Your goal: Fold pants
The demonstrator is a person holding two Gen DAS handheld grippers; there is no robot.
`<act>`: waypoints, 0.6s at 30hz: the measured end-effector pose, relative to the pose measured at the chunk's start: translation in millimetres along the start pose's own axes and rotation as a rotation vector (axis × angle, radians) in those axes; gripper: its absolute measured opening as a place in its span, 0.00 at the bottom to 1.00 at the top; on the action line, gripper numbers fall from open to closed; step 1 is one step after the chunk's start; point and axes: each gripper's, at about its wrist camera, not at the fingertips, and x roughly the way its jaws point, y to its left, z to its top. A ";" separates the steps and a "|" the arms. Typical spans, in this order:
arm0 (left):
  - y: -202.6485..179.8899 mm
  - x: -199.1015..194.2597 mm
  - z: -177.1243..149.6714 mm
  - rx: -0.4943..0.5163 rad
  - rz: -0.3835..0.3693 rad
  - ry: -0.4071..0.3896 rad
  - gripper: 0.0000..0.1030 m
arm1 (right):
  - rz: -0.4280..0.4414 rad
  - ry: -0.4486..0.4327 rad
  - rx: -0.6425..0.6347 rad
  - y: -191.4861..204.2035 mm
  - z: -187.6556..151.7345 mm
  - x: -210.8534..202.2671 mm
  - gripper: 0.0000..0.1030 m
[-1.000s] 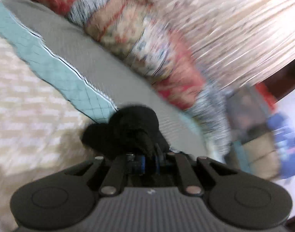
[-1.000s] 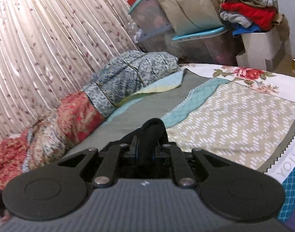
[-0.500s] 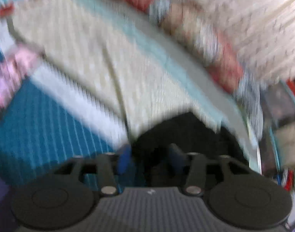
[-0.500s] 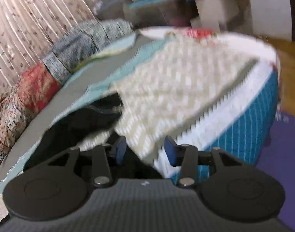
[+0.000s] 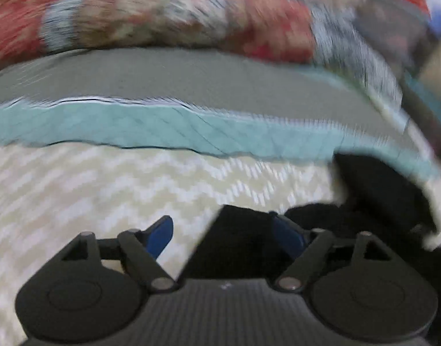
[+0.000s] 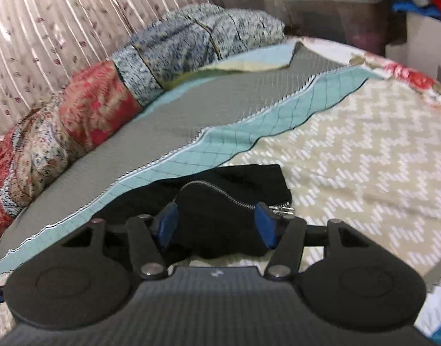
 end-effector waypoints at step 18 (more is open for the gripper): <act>154.8 -140.3 -12.5 -0.511 0.298 -0.370 0.28 | -0.129 -0.187 -0.094 10.4 44.2 9.0 0.04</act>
